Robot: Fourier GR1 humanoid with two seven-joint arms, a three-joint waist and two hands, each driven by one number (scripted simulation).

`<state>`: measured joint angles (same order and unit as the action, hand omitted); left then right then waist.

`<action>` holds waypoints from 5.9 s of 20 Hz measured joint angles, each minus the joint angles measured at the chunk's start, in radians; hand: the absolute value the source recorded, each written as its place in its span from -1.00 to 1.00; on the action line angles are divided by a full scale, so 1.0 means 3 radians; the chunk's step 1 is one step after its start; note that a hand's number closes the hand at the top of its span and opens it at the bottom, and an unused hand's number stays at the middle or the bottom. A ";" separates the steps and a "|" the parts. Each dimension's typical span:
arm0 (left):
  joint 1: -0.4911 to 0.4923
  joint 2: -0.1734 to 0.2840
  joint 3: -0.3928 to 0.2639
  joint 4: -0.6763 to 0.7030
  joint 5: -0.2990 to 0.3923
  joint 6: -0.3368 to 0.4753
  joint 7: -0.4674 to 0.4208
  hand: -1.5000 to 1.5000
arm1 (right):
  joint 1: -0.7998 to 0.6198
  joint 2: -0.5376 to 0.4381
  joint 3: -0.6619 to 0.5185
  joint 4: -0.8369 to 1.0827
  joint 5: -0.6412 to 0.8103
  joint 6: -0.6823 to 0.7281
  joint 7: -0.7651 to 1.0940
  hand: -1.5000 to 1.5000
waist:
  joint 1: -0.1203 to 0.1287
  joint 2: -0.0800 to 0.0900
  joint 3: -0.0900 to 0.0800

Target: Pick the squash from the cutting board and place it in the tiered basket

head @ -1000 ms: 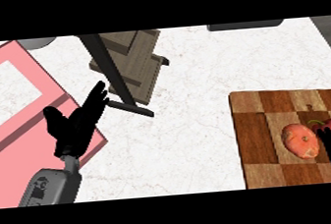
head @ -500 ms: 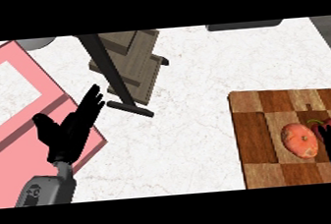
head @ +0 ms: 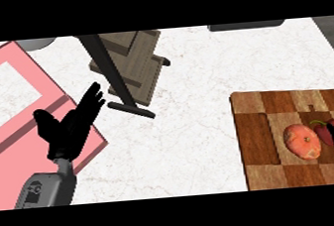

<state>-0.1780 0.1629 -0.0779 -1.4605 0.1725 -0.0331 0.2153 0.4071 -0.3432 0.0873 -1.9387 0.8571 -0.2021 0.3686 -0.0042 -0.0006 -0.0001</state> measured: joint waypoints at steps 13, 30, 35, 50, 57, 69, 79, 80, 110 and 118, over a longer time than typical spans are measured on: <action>0.0038 -0.0144 0.0015 -0.0127 -0.0157 0.0013 0.0095 0.00 | -0.0407 0.0209 -0.0345 0.0630 -0.0163 0.0061 -0.0369 -1.00 | -0.0001 -0.0015 -0.0030; 0.0012 -0.0161 0.0096 -0.0084 -0.0163 -0.0100 0.0077 0.00 | -0.0865 0.0224 -0.0444 0.1371 -0.0157 0.0058 -0.1095 1.00 | -0.0002 -0.0061 -0.0115; -0.0023 -0.0176 0.0105 -0.0097 -0.0166 -0.0082 0.0127 0.00 | -0.0814 0.0247 -0.0413 0.1284 -0.0044 -0.0012 -0.1199 1.00 | -0.0016 -0.0065 -0.0119; 0.0071 -0.0172 0.0092 -0.0079 -0.0220 -0.0064 0.0092 0.00 | -0.0523 0.1021 0.0622 -0.0090 0.1063 0.0799 0.1202 1.00 | -0.0030 -0.0051 -0.0078; 0.0071 -0.0182 0.0088 -0.0063 -0.0218 -0.0058 0.0121 0.00 | -0.0889 0.1116 0.1318 -0.0969 0.1330 0.0898 0.2234 1.00 | -0.0024 -0.0074 -0.0051; 0.0048 -0.0165 0.0083 -0.0071 -0.0224 -0.0075 0.0134 0.00 | -0.1809 0.1125 0.1819 -0.1563 0.2146 0.1208 0.2496 1.00 | 0.0018 -0.0079 -0.0063; -0.0005 -0.0200 0.0030 -0.0070 -0.0244 -0.0083 0.0140 0.00 | -0.2430 0.1124 0.1629 -0.1322 0.2237 0.1468 0.2471 1.00 | 0.0108 -0.0032 -0.0062; -0.0006 -0.0201 0.0019 -0.0074 -0.0247 -0.0090 0.0140 0.00 | -0.2488 0.1124 0.1589 -0.1279 0.2221 0.1489 0.2475 1.00 | 0.0125 -0.0029 -0.0060; -0.0315 -0.0332 -0.0165 0.0037 -0.0268 -0.0210 0.0145 0.00 | -0.5741 0.1127 -0.0721 0.1734 0.1030 0.0901 0.2550 -1.00 | 0.0551 0.0117 -0.0020; -0.0372 -0.0341 -0.0148 0.0079 -0.0284 -0.0194 0.0139 0.00 | -0.6312 0.1131 -0.0958 0.2745 0.0847 0.0023 0.2204 -1.00 | 0.0542 0.0139 -0.0020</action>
<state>-0.2897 0.0605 -0.1225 -1.4369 0.0874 -0.0914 0.2570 -1.4866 -0.0038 -0.2001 -1.1151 1.1112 -0.1953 1.0297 0.1583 0.0412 -0.0062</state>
